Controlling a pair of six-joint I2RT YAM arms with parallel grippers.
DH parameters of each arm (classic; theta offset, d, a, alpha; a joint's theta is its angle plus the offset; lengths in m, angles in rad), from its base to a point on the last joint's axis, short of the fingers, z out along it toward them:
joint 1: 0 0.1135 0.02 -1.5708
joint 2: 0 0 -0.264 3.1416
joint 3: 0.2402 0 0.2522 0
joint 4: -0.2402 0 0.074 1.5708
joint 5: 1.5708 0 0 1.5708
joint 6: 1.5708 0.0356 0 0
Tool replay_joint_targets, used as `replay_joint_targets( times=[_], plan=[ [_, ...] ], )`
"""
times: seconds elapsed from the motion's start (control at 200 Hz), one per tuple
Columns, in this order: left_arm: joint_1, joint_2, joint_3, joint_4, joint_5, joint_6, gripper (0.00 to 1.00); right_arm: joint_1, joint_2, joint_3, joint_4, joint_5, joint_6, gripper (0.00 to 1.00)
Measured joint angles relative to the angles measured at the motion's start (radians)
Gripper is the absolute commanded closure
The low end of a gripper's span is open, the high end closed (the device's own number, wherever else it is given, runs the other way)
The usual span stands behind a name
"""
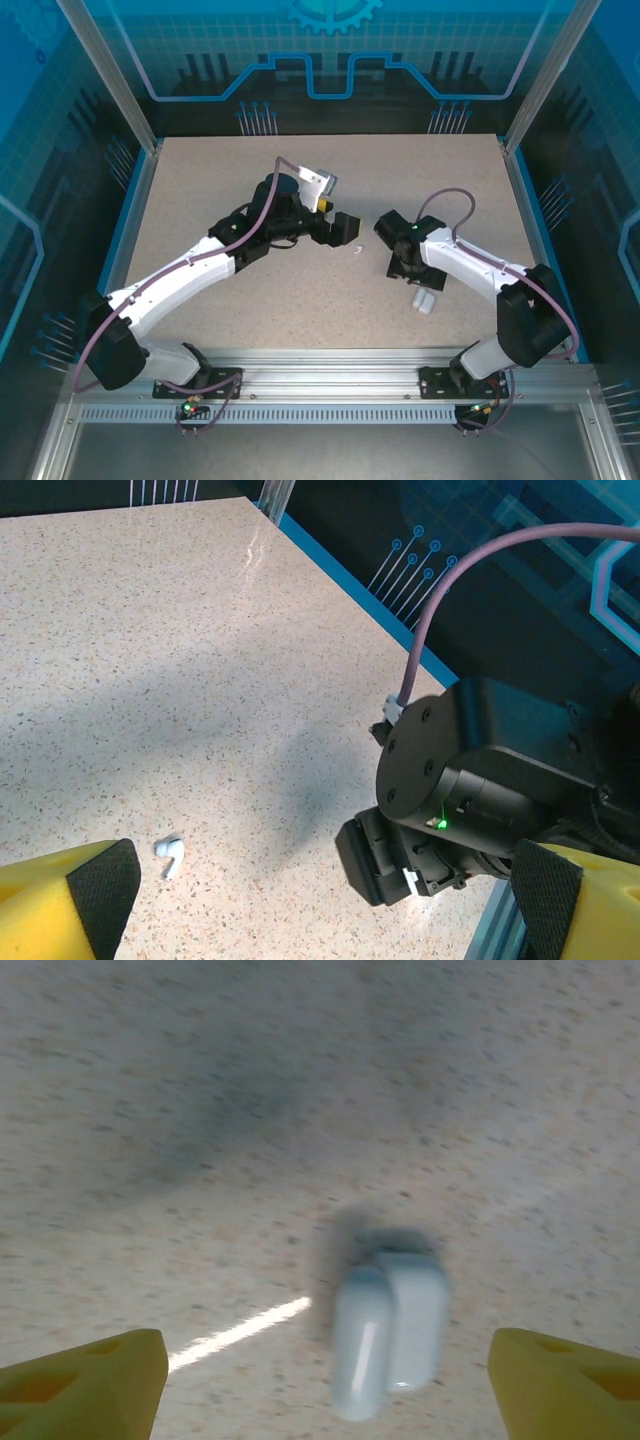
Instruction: Insert wireless bluetooth earbuds into charging case
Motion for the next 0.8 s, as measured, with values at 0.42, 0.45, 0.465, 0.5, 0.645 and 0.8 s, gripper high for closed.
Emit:
replay_joint_targets(
  times=[0.42, 0.45, 0.465, 0.5, 0.645, 0.8],
  plan=[
    [0.0, 0.0, 0.0, 0.004, 0.0, 0.0, 0.01, 0.003, -0.1, -0.207, 0.114, -0.064, 0.014, 0.05],
    [0.0, 0.0, 0.0, 0.004, 0.0, 0.0, 0.01, -0.002, -0.111, -0.225, 0.14, -0.079, 0.013, 0.05],
    [0.0, 0.0, 0.0, 0.004, 0.0, 0.0, 0.01, -0.005, -0.115, -0.231, 0.15, -0.083, 0.013, 0.05],
    [0.0, 0.0, 0.0, 0.004, 0.0, 0.0, 0.01, -0.015, -0.125, -0.244, 0.175, -0.1, 0.011, 0.05],
    [0.0, 0.0, 0.0, 0.004, 0.001, 0.0, 0.01, -0.081, -0.136, -0.277, 0.264, -0.166, 0.004, 0.05],
    [0.0, 0.0, 0.0, 0.004, 0.001, -0.001, 0.01, -0.131, -0.128, -0.29, 0.31, -0.214, 0.002, 0.05]
  ],
)
